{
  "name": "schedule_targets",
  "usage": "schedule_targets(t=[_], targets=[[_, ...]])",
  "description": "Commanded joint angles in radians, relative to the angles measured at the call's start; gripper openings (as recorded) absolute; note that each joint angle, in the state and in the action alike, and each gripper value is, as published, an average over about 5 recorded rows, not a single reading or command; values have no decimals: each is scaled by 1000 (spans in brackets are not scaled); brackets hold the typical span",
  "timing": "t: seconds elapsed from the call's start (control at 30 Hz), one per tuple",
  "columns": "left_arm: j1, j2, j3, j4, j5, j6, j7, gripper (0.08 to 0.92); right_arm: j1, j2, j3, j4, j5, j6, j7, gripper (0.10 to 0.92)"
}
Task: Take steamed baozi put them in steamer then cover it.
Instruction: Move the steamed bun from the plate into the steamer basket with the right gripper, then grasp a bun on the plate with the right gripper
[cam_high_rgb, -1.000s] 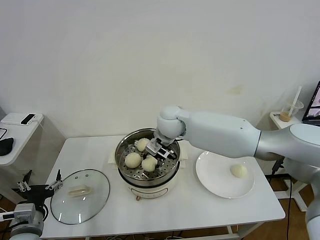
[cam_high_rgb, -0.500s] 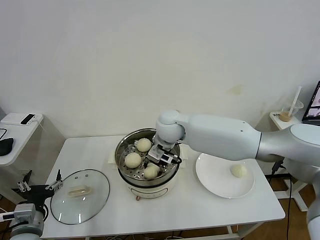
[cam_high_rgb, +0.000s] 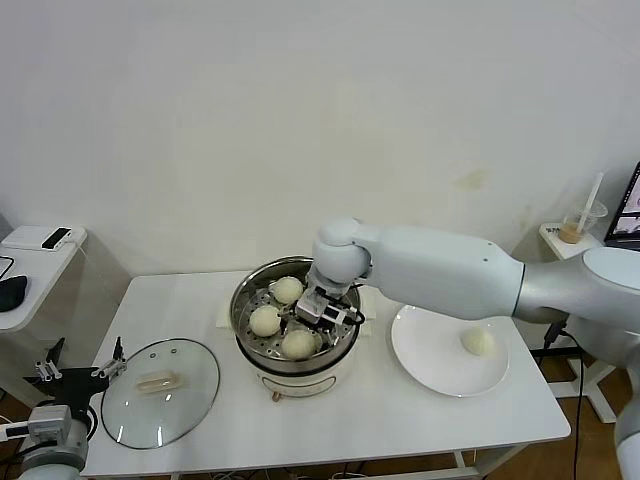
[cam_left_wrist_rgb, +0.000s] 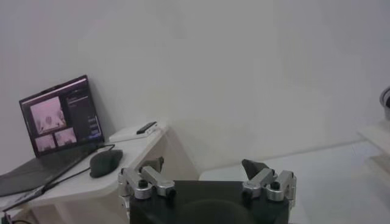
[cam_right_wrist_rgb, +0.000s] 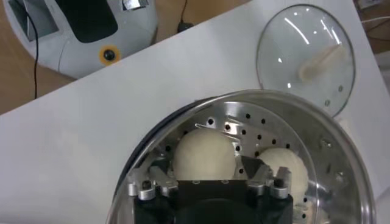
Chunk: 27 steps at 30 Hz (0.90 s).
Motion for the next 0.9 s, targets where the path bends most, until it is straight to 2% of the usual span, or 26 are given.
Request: schedule_targets(t=[0.03, 0.3, 0.57, 0.7, 0.9], targets=[[-5, 4, 4, 5, -1, 1, 0, 823, 18, -11, 43, -25, 18, -19, 14, 822], [-19, 18, 14, 14, -2, 1, 0, 823, 40, -92, 165, -62, -1, -219, -4, 823], [-27, 27, 31, 15, -3, 1, 3, 823, 16, -303, 229, -29, 24, -411, 2, 823], [-33, 31, 41, 16, -3, 1, 3, 823, -36, -422, 263, -16, -3, -424, 1, 823], [-42, 40, 57, 24, -6, 1, 5, 823, -211, -581, 398, -16, -127, -338, -50, 823]])
